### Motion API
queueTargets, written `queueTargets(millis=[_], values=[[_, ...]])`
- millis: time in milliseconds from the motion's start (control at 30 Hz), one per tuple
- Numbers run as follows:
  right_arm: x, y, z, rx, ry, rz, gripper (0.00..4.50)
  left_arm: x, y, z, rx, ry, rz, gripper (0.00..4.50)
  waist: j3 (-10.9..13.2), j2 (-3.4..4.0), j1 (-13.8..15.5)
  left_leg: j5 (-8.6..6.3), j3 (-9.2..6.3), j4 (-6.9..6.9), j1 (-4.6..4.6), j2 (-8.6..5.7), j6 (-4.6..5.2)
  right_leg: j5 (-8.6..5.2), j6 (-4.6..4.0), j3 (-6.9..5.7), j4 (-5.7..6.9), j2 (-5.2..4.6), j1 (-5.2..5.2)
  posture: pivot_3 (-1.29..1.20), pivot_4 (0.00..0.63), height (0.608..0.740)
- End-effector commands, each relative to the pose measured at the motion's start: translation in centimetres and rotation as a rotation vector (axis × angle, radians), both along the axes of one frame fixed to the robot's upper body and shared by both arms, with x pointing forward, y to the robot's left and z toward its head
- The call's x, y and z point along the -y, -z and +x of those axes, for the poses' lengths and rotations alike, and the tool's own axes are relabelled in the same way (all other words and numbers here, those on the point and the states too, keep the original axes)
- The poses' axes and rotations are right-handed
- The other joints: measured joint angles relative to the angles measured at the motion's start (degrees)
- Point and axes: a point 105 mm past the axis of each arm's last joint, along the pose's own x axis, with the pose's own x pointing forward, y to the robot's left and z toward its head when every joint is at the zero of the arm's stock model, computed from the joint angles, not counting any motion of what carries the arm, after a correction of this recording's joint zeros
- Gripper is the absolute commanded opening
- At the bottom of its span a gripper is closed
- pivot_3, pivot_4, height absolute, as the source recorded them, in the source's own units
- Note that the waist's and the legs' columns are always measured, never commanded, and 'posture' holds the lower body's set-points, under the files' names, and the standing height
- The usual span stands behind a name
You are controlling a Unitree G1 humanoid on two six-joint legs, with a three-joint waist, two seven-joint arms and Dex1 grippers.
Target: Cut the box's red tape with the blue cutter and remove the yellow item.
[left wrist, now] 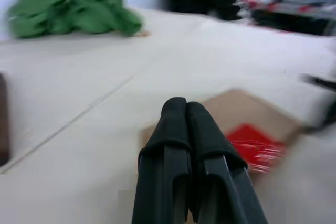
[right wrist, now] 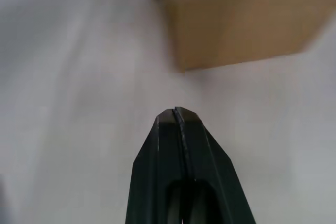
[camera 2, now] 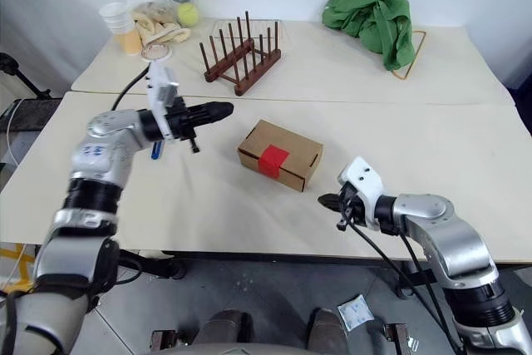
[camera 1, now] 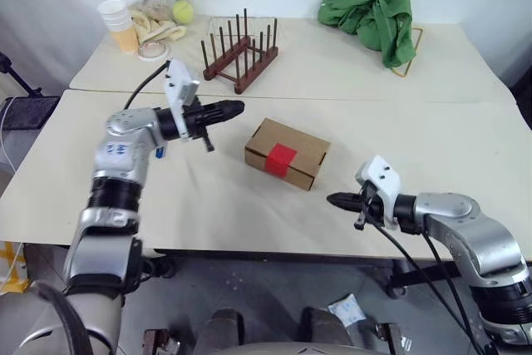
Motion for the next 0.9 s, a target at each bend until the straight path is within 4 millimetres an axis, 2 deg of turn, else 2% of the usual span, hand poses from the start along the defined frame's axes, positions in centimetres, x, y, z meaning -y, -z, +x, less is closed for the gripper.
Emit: queueTargets(millis=[33, 167, 467, 633, 900], values=[[-2.3, -0.5, -0.8, 0.017, -0.044, 0.039, 0.0, 0.3, -0.5, 2.1, 0.043, -0.123, -0.002, 0.05, 0.04, -0.06, -0.32, 0.0, 0.03, -0.03, -0.01, 0.0, 0.0, 0.0, 0.01, 0.0, 0.0, 0.0, -0.02, 0.0, 0.15, 0.74], [-3.8, -0.6, -0.3, 0.028, -0.035, 0.064, 0.0, 2.5, 0.9, 2.7, 0.024, -0.124, 0.049, 0.05, 0.05, -0.09, -0.35, 0.0, 0.06, -0.09, -0.01, 0.0, -0.01, 0.01, 0.02, 0.0, 0.0, 0.0, -0.1, 0.0, 0.15, 0.74], [-5.1, -1.0, 0.5, 0.042, 0.027, 0.131, 0.0, 4.4, 4.0, 3.6, -0.067, -0.219, 0.148, 0.05, 0.06, -0.11, 0.01, 0.0, 0.06, -0.01, -0.04, 0.0, 0.0, 0.03, 0.05, 0.0, 0.05, 0.0, -0.1, 0.0, 0.15, 0.74], [-4.0, -1.2, 1.1, 0.073, 0.077, 0.103, 0.0, 5.4, 4.7, 2.5, -0.15, -0.086, 0.1, 0.05, 0.06, -0.11, -0.08, 0.0, 0.06, 0.0, -0.04, 0.0, 0.0, 0.03, 0.06, 0.0, 0.07, -0.01, -0.1, 0.0, 0.15, 0.74], [0.3, -2.2, 3.3, 0.153, 0.222, 0.019, 0.0, 5.9, 6.9, 0.1, -0.274, 0.132, 0.104, 0.05, 0.06, -0.11, -0.2, 0.0, 0.08, -0.02, -0.04, -0.01, 0.0, 0.03, 0.06, 0.0, 0.07, -0.01, -0.12, 0.0, 0.15, 0.74]])
